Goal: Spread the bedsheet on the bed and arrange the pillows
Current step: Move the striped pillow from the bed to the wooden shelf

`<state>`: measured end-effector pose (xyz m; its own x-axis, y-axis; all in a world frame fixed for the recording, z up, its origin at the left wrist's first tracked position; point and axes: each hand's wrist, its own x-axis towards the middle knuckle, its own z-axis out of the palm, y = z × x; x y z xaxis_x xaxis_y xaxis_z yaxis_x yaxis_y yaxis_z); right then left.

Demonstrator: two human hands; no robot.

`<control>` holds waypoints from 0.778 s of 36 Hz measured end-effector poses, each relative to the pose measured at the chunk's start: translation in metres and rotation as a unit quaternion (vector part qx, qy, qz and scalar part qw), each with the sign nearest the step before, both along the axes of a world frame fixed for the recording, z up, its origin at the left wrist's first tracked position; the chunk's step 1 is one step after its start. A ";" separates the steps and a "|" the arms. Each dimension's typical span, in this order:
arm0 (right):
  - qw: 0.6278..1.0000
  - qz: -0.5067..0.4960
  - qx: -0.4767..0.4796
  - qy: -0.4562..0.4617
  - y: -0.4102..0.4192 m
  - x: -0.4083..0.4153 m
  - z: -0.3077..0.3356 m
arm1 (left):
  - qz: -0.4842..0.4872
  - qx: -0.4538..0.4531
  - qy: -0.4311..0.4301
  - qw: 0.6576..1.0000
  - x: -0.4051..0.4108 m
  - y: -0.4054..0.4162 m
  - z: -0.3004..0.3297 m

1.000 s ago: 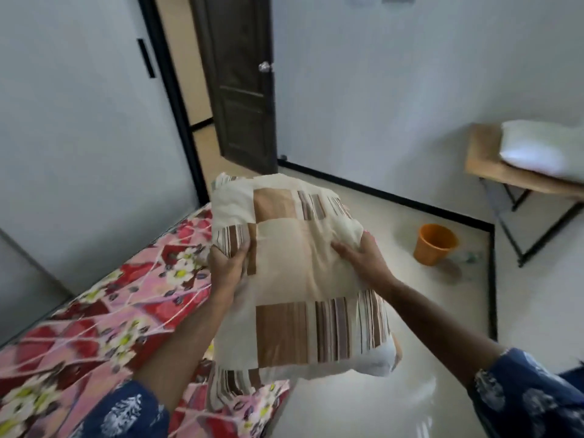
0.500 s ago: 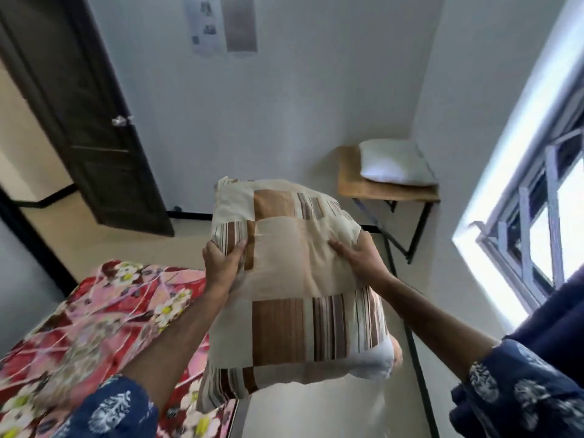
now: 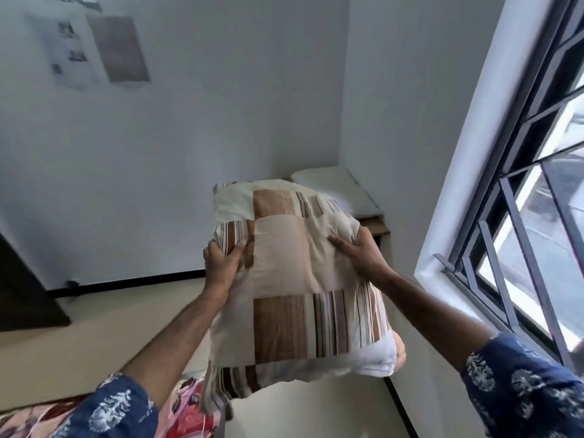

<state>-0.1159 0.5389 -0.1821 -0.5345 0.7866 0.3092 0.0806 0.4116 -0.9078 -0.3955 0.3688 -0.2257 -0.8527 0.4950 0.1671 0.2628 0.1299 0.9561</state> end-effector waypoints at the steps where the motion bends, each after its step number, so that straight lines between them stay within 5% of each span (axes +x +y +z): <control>1: 1.000 -0.008 0.001 0.001 0.010 -0.005 0.003 | -0.008 0.001 0.000 1.000 -0.006 0.015 0.002; 28: 0.997 -0.080 0.012 -0.013 0.482 -0.159 0.034 | -0.110 0.083 0.012 0.990 -0.145 0.479 0.034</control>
